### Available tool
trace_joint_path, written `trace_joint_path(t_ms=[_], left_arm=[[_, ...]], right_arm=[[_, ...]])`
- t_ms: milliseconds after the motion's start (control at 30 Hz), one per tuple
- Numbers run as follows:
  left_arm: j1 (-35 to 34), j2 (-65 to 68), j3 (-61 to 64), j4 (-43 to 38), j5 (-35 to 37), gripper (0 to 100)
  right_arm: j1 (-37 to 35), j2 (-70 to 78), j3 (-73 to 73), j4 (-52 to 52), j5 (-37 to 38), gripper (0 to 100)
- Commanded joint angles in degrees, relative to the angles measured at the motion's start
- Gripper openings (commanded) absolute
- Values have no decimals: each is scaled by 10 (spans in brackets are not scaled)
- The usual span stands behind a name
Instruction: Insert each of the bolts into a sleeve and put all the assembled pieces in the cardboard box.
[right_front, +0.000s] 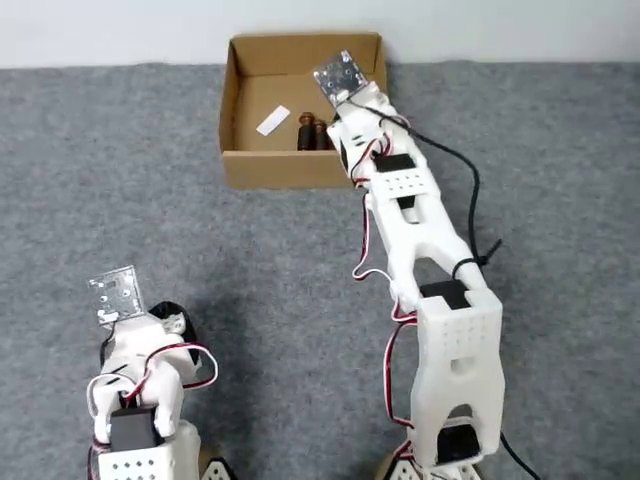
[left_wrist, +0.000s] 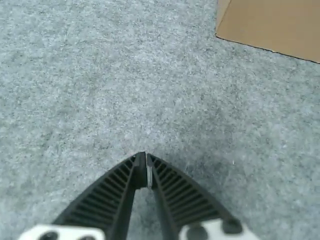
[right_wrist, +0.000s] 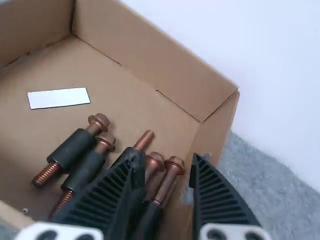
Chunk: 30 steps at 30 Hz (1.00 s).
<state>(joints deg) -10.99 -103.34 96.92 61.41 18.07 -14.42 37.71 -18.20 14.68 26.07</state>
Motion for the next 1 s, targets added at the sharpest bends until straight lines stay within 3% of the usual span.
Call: trace_joint_path(t_ms=[0, 133, 233, 500, 700, 967], left_arm=[[-3, 2, -4, 0, 6, 5], [-2, 2, -4, -10, 7, 5], [-3, 1, -4, -10, 6, 5], [-7, -1, -4, -4, 7, 5], [-5, -3, -4, 107, 7, 5], [-5, -6, -4, 106, 7, 5]], right_arm=[[-4, -28, -33, 3, 4, 92], [-5, -67, -32, 65, 4, 12], [-4, -104, -32, 155, -4, 9], [-1, -234, -32, 409, -146, 8], [0, -313, -32, 545, -215, 8], [-4, -437, -31, 723, -291, 8]])
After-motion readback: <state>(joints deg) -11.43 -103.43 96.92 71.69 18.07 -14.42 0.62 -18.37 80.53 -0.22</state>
